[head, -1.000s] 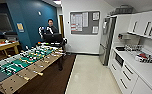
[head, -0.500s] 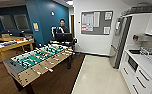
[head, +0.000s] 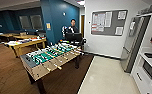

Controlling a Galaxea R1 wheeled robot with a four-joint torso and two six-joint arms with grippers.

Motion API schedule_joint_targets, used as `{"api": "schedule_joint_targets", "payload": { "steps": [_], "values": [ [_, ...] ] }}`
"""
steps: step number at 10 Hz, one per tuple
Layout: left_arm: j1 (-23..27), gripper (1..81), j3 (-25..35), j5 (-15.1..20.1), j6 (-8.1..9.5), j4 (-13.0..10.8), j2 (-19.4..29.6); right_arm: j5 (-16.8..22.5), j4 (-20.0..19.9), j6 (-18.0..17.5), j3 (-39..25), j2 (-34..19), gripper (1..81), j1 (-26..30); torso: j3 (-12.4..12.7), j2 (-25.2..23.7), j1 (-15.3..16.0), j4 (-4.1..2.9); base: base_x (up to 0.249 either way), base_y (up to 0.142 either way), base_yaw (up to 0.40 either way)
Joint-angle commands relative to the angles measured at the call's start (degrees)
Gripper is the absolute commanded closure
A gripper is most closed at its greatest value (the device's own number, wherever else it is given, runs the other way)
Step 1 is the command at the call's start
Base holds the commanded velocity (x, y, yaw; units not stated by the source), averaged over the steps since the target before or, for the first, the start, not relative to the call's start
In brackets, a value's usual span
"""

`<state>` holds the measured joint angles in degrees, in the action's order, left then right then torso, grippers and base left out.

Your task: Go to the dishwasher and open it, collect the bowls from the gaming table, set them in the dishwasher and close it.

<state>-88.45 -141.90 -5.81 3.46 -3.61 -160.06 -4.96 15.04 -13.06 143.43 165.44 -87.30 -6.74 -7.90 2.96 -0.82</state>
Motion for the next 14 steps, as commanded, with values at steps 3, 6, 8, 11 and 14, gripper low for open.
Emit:
{"api": "schedule_joint_targets", "payload": {
  "steps": [3,6,8,11,14],
  "values": [
    [2.10,1.0,0.04,3.09,0.23,0.36,0.62,2.32,1.13,0.22,0.87,1.06,1.0,2.69,0.00,0.00,0.00,0.00,0.000,0.000,0.289],
    [2.01,1.0,0.04,3.00,0.23,0.36,0.53,2.32,1.22,0.31,1.22,1.85,1.0,2.78,0.00,0.00,0.00,0.00,0.000,0.000,0.288],
    [2.09,1.0,-0.31,3.00,0.32,0.36,0.62,2.32,1.30,0.31,1.22,1.94,1.0,2.69,0.00,0.00,-0.02,0.00,0.000,0.000,0.287],
    [2.09,1.0,-1.72,3.00,0.32,0.80,0.18,2.32,1.30,0.40,1.31,2.11,1.0,2.78,0.00,0.00,-0.02,0.00,0.000,0.000,0.288],
    [2.01,1.0,-1.72,3.00,0.32,0.62,-0.26,2.41,1.30,0.40,1.31,2.11,1.0,2.78,0.00,0.00,-0.02,0.00,0.000,0.000,0.288]
  ]
}}
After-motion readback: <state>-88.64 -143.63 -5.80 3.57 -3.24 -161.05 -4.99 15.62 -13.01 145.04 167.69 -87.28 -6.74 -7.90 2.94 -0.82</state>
